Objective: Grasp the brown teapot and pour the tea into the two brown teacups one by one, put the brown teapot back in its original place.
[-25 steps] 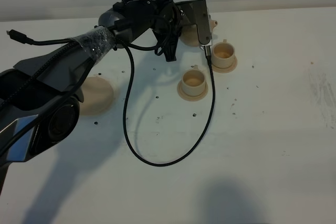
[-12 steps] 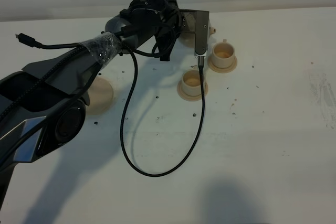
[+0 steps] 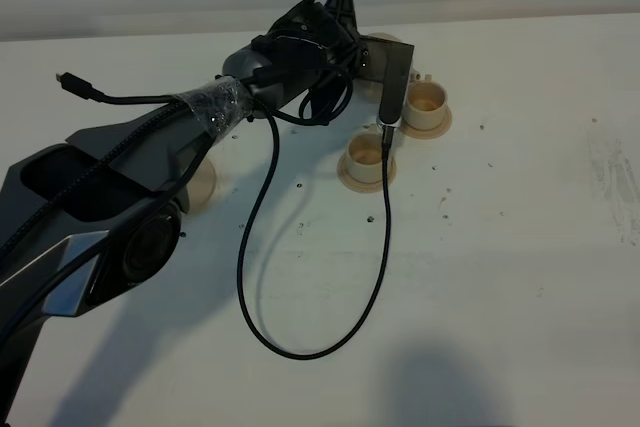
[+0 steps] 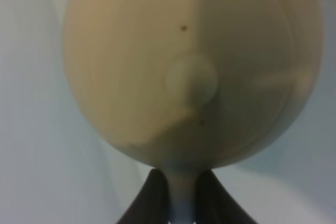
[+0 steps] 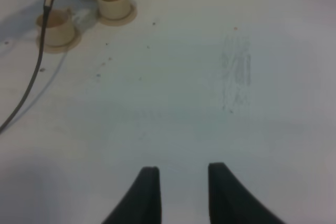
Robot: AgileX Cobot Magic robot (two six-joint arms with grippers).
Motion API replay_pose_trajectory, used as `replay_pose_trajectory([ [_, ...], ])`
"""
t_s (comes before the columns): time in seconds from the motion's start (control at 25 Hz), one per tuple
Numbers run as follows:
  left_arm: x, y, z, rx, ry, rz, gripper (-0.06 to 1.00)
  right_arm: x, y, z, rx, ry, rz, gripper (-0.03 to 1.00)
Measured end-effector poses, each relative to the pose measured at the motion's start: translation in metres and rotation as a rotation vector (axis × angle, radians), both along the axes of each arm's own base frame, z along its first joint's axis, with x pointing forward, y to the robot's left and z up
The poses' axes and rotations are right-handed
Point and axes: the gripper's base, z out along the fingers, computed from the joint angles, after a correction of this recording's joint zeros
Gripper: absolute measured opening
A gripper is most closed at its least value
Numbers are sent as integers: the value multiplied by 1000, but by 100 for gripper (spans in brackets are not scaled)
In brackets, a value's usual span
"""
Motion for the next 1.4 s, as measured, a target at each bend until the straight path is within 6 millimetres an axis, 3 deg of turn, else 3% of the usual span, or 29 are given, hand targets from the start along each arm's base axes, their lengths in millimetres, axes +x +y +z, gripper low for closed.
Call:
replay_pose_trajectory([
  [0.72,-9,-21,8,179,-137,-123,9,0,0,0,3,0,1,22],
  [1.4,-8,-25,13,243,-208,-192,9,0,0,0,3,0,1,22],
])
